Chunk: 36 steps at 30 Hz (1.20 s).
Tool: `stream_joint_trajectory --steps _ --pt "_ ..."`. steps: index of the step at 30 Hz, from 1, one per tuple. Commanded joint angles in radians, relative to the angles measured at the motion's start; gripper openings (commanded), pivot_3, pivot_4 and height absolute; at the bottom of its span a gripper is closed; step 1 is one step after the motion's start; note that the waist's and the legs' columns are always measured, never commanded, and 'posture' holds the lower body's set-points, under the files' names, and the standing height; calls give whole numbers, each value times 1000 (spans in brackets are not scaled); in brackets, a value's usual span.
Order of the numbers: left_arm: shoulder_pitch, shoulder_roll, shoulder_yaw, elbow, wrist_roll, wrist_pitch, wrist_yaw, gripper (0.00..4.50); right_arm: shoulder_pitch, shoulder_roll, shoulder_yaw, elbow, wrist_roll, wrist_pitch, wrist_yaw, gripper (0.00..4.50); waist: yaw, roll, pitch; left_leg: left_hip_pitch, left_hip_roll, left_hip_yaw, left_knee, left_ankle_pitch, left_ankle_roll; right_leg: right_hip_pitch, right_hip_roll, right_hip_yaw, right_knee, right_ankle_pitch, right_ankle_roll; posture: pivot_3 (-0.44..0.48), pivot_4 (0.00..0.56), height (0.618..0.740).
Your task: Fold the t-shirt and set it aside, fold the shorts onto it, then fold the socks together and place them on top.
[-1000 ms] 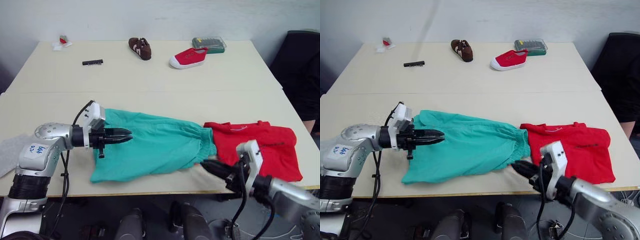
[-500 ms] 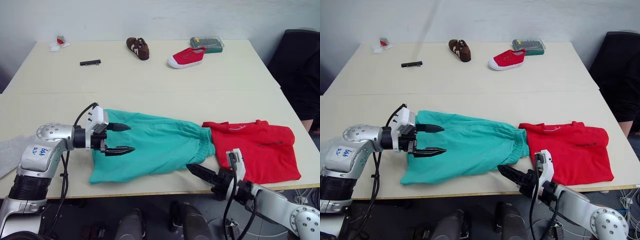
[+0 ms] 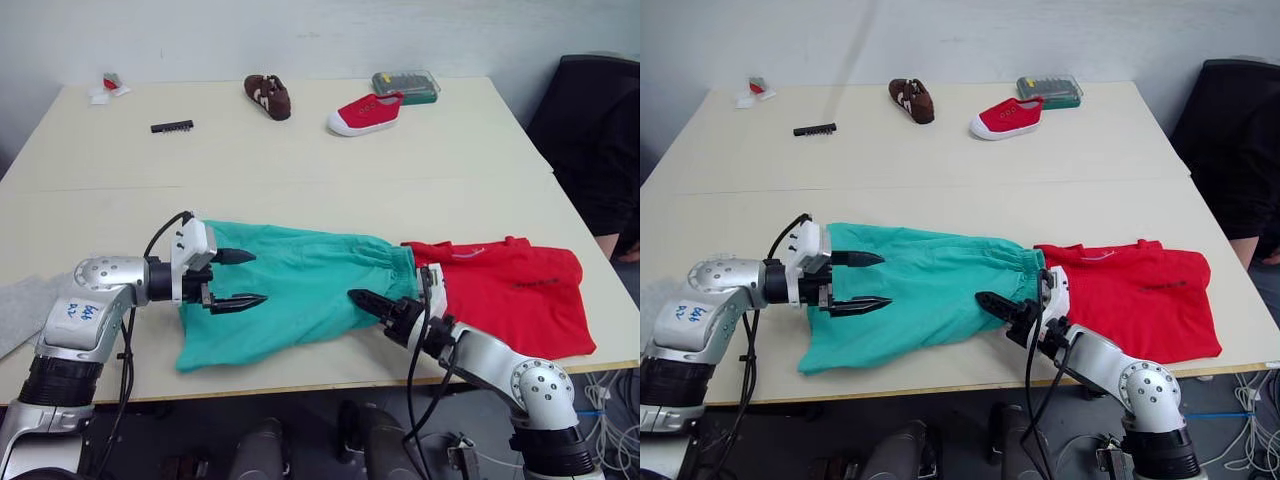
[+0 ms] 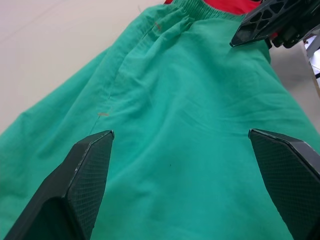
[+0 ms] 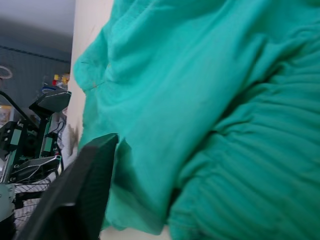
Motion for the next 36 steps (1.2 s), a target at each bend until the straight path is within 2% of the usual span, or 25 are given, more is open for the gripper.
stream_joint_trajectory --steps 1,5,7,11,14,18,20,23,26,31,36 --pt "18 8 13 8 46 -60 21 4500 -4 -17 -27 -38 -23 3 46 1884 0 0 0 0 0 0 0 0 0 0 0 0 0 0 0 0 150 740" --pt "10 -11 -2 39 79 -99 37 4500 -20 -55 -20 -66 -68 28 110 458 1 1 0 0 0 0 0 0 0 0 0 0 -1 0 0 0 150 740" --pt "-1 -22 0 52 84 -109 43 4500 -43 -78 -26 -78 -79 40 141 38 1 1 0 -1 0 0 0 -1 1 0 0 0 -1 0 0 0 150 740" --pt "-26 -42 20 83 78 -125 48 4500 -119 -136 -35 -98 -95 67 210 38 1 1 1 -1 0 0 0 -3 4 0 0 0 -1 0 0 0 150 740" --pt "-40 -41 44 100 54 -114 38 3903 -245 -205 -11 -115 -166 108 299 0 -1 3 2 -1 0 0 0 -3 3 -1 0 -1 -1 0 0 0 150 740" --pt "-42 -43 57 100 42 -109 43 2662 -376 -248 20 -93 -251 148 385 0 0 3 2 -1 0 1 0 -3 3 -2 0 -1 -1 0 0 0 150 740" --pt "-39 -57 62 86 29 -101 50 2010 -461 -295 75 -79 -380 165 463 0 0 3 2 -2 0 1 0 -1 0 -2 0 -1 -1 0 0 0 150 740" --pt "-29 -114 32 57 25 -91 72 1035 -524 -337 147 -72 -516 161 590 0 1 3 2 -3 -1 1 0 -1 1 -2 -1 -1 -2 0 1 0 150 740" --pt "-39 -182 -20 61 54 -105 93 96 -549 -321 171 -51 -579 165 654 0 5 3 2 -4 -1 1 0 -2 1 -2 -1 -2 -4 1 2 0 150 740" --pt "-101 -257 -95 201 170 -176 161 44 -595 -272 218 -33 -684 152 749 0 2 3 2 -6 -1 2 1 -1 2 -2 -1 -4 -5 3 4 0 150 740" --pt "-157 -292 -134 364 243 -236 188 44 -686 -174 249 -15 -734 131 871 0 -4 3 2 -4 0 3 1 -1 2 -2 -1 -4 -6 3 4 0 150 740"
